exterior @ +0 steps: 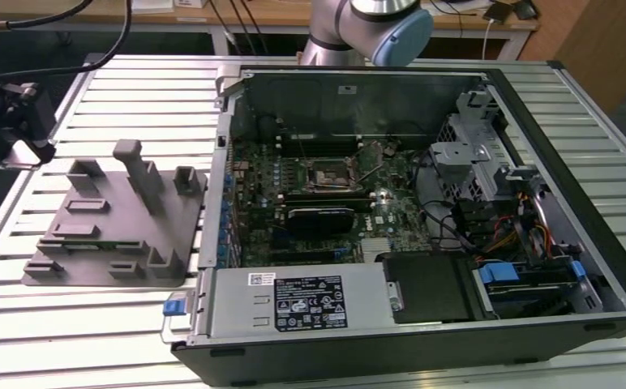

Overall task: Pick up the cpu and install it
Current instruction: 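Pick up the cpu and move it towards the insertion slot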

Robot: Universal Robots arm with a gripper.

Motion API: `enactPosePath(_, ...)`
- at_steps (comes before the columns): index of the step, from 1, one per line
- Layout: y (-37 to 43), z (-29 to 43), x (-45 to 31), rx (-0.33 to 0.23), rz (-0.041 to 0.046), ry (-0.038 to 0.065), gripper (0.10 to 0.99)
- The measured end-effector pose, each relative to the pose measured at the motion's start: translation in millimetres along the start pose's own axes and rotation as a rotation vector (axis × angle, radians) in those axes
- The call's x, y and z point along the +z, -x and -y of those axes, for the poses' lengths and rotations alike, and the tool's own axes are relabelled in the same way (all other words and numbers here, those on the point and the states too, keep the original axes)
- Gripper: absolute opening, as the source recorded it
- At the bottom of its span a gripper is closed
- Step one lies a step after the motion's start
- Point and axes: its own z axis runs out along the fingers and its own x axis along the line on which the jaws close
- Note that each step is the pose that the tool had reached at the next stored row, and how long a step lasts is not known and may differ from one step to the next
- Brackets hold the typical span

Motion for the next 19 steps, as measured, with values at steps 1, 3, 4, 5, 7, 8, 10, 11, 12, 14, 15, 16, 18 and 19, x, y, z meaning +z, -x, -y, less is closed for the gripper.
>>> enactPosePath(1,0.1,-0.1,-2.5,0.000,0.0000,0.000,0.541)
enactPosePath(3,0.2,-0.3,-7.4,0.000,-0.0001,0.000,0.541)
enactPosePath(4,0.3,-0.4,-9.6,0.000,0.0000,0.000,0.541)
enactPosePath(5,0.4,-0.5,-12.0,0.000,0.0000,0.000,0.541)
enactPosePath(7,0.5,-0.7,-16.3,0.000,0.0001,0.000,0.541)
enactPosePath(8,0.5,-0.8,-18.4,0.000,0.0002,0.000,0.541)
enactPosePath(10,0.7,-1.0,-23.0,0.000,0.0002,0.000,0.541)
enactPosePath(11,0.7,-1.1,-25.1,0.000,0.0003,0.000,0.541)
enactPosePath(12,0.8,-1.2,-27.2,0.000,0.0004,0.000,0.541)
enactPosePath(14,0.9,-1.4,-31.7,0.000,0.0002,0.000,0.541)
enactPosePath(15,1.0,-1.6,-35.6,0.000,0.0003,0.000,0.541)
enactPosePath(16,1.1,-1.7,-39.5,0.000,0.0004,0.000,0.541)
enactPosePath(18,1.2,-1.9,-43.5,0.000,0.0003,0.000,0.541)
enactPosePath(19,1.3,-2.0,-45.1,0.000,0.0003,0.000,0.541)
